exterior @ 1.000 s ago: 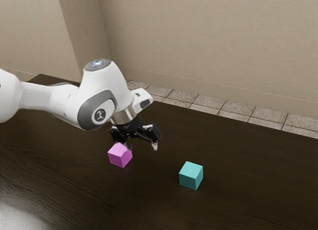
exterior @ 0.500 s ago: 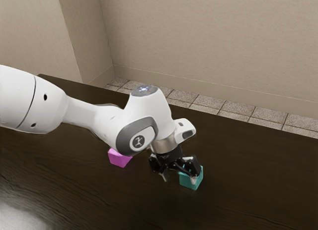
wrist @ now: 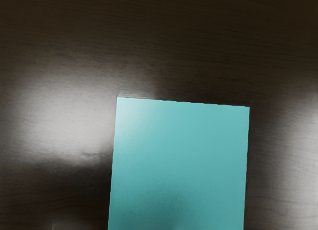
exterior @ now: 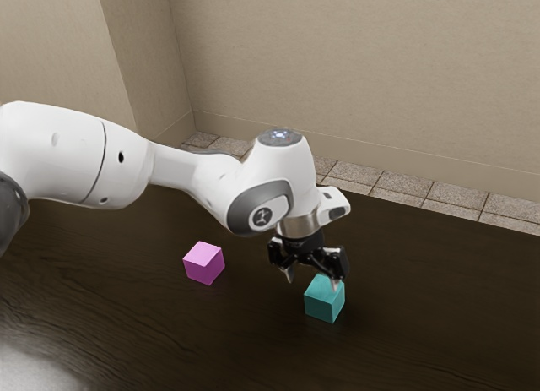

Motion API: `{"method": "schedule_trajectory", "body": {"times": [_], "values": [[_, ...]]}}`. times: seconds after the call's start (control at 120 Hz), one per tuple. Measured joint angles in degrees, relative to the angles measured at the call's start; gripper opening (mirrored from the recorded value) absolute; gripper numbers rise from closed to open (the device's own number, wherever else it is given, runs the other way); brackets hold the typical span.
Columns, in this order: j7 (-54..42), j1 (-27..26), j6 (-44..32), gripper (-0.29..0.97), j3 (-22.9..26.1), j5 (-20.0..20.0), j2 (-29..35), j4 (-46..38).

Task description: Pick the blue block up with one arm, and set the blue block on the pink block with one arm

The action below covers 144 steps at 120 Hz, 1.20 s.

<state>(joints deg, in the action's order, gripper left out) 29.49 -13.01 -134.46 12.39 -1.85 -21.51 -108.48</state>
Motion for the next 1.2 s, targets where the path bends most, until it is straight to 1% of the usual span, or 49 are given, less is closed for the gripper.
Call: {"method": "schedule_trajectory", "body": {"times": [0.3, 0.742, 1.2], "values": [[-1.0, -0.3, -0.1, 0.68, 0.1, 0.0, -6.2, 5.8], [-1.6, -0.7, 2.4, 0.68, -0.6, -0.2, -7.7, 7.0], [-0.9, -1.0, 2.4, 0.68, -0.7, -0.3, -9.8, 7.5]]}}
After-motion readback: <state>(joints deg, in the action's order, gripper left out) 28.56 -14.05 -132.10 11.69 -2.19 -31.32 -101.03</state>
